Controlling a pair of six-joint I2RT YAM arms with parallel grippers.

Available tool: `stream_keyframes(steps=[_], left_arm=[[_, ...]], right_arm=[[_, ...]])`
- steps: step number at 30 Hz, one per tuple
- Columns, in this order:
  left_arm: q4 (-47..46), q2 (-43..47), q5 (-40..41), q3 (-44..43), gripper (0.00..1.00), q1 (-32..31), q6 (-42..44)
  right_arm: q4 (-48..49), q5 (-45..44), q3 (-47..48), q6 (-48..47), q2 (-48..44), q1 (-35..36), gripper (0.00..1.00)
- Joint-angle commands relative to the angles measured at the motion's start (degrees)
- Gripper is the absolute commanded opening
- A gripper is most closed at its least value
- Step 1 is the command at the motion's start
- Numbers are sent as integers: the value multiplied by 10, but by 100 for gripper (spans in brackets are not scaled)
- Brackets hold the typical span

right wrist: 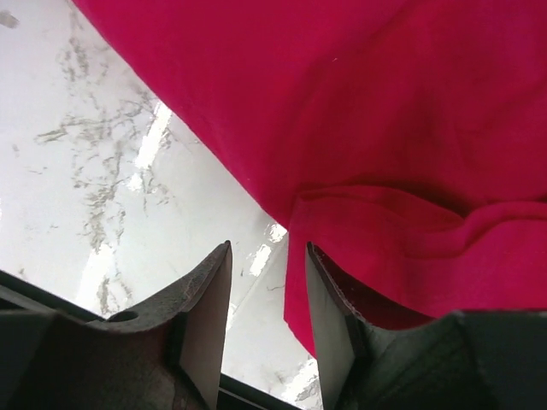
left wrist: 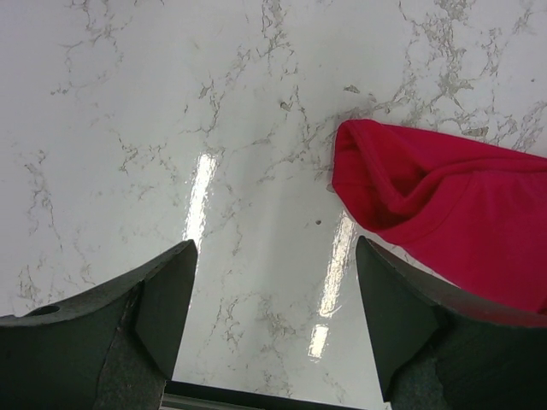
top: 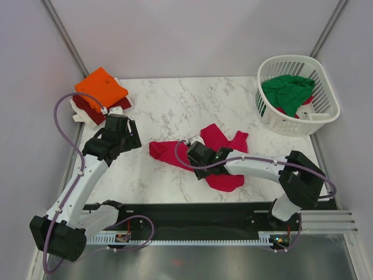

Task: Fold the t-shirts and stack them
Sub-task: Flatten the tshirt out

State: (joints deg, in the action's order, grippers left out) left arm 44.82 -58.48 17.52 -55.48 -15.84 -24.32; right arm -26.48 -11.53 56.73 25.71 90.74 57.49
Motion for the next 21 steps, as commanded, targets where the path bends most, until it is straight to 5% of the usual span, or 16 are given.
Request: stream_keyframes(steps=[1, 9, 16, 21], left_arm=[[-2, 11, 10, 1, 83, 0, 17], [-2, 16, 11, 2, 83, 0, 16], [-2, 18, 11, 2, 83, 0, 16], [-2, 20, 10, 2, 83, 0, 15]], right_arm=[[35, -14, 1, -3, 29, 0, 47], [37, -21, -16, 0, 62, 1, 44], [15, -67, -29, -3, 52, 4, 27], [-8, -108, -32, -3, 50, 10, 28]])
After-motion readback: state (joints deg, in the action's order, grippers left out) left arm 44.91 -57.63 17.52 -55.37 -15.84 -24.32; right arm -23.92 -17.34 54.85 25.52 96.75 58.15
